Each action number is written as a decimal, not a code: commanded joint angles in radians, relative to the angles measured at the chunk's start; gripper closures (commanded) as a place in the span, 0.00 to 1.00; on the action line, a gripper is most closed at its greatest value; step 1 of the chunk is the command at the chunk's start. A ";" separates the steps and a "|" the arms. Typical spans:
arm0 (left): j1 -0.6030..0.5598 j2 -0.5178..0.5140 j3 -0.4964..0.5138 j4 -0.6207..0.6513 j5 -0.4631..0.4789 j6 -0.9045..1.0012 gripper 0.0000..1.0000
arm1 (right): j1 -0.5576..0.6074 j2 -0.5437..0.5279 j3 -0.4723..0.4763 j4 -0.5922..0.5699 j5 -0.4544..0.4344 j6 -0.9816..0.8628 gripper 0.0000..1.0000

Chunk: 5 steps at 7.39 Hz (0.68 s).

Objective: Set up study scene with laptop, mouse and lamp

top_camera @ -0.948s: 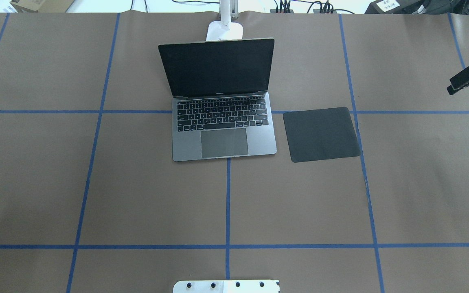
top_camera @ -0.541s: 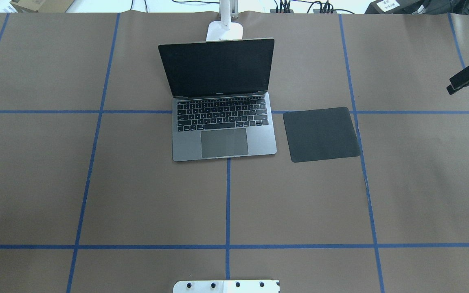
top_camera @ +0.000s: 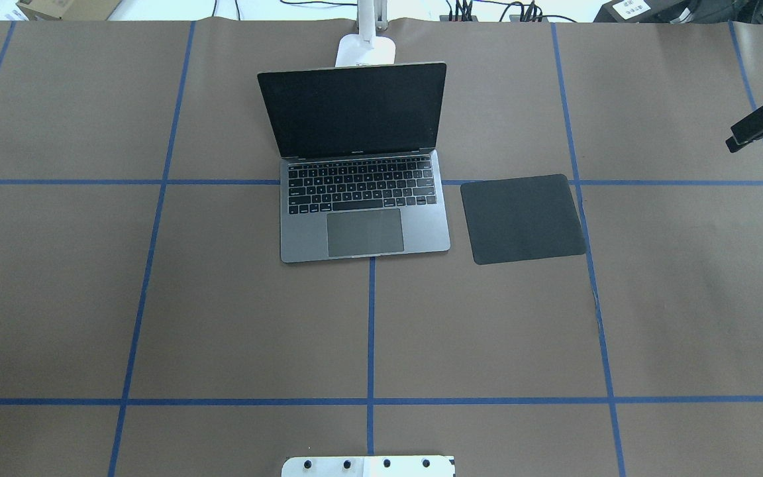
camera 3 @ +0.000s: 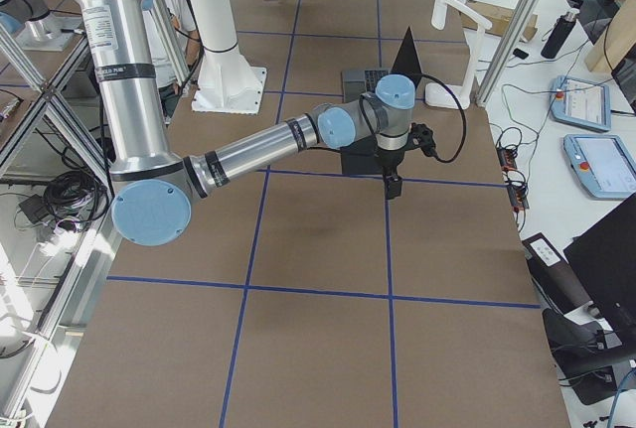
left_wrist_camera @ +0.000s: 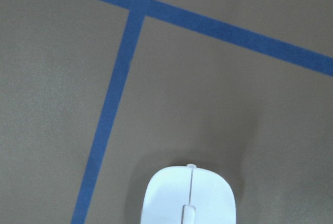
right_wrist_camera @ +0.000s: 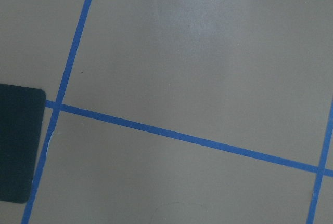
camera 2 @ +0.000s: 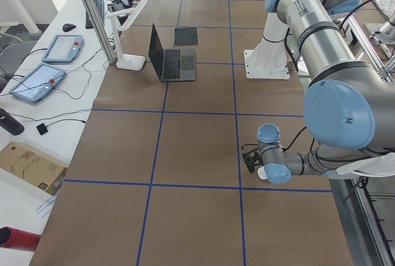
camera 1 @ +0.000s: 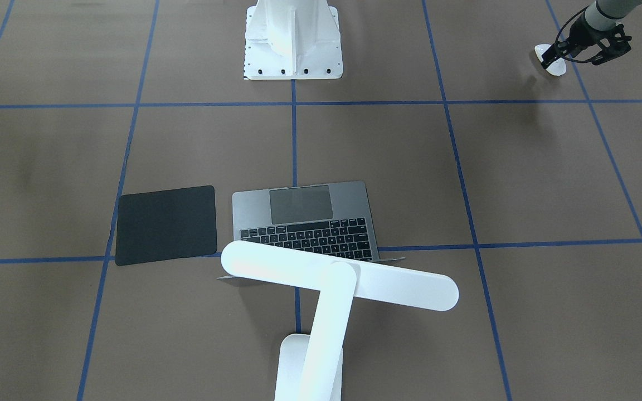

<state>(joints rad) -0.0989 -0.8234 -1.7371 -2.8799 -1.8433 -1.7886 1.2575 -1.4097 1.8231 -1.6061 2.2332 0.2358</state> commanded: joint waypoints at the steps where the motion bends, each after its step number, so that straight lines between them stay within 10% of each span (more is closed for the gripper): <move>1: 0.068 -0.007 0.016 -0.015 0.041 0.002 0.00 | -0.001 0.000 0.002 0.000 -0.003 0.000 0.01; 4: 0.102 -0.005 0.044 -0.081 0.061 -0.023 0.11 | -0.003 0.002 0.004 0.000 -0.001 0.002 0.01; 5: 0.104 -0.005 0.044 -0.097 0.061 -0.041 0.45 | -0.004 0.002 0.005 0.000 -0.001 0.014 0.01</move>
<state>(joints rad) -0.0004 -0.8286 -1.6965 -2.9549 -1.7839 -1.8100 1.2544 -1.4084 1.8267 -1.6065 2.2314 0.2401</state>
